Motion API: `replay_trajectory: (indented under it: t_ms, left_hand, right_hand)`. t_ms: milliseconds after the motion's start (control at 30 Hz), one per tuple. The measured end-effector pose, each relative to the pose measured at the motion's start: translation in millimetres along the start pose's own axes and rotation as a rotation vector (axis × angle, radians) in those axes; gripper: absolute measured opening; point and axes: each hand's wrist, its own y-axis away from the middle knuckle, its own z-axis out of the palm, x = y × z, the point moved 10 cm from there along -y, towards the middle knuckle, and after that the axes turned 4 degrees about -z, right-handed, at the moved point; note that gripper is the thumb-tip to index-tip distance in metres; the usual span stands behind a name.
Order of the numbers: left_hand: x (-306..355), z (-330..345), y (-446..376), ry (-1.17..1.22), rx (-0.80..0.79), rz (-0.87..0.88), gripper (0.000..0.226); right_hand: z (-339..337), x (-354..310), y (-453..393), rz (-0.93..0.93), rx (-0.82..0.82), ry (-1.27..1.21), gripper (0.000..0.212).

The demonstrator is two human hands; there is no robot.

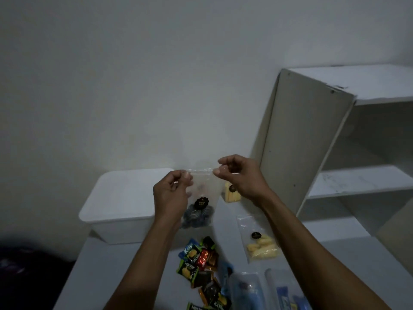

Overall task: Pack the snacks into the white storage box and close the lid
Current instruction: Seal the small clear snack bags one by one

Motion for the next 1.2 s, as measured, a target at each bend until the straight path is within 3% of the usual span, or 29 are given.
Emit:
replay_trajectory:
  t_ms: [167, 300, 500, 1200]
  left_hand:
    - [21.1, 5.1, 7.4, -0.032, -0.016, 0.053, 0.008]
    - [31.5, 15.7, 7.4, -0.022, -0.033, 0.074, 0.008]
    - [40.7, 37.1, 7.6, -0.015, -0.031, 0.112, 0.009]
    - [34.1, 71.7, -7.0, -0.08, -0.036, 0.131, 0.008]
  right_hand:
    - [28.5, -49.1, -8.6, -0.168, -0.216, 0.446, 0.029]
    - [36.9, -64.7, -17.5, -0.219, -0.281, 0.575, 0.017]
    - [24.8, -72.4, -27.5, -0.227, -0.302, 0.552, 0.009]
    - [-5.1, -53.8, -49.6, -0.251, -0.335, 0.513, 0.013]
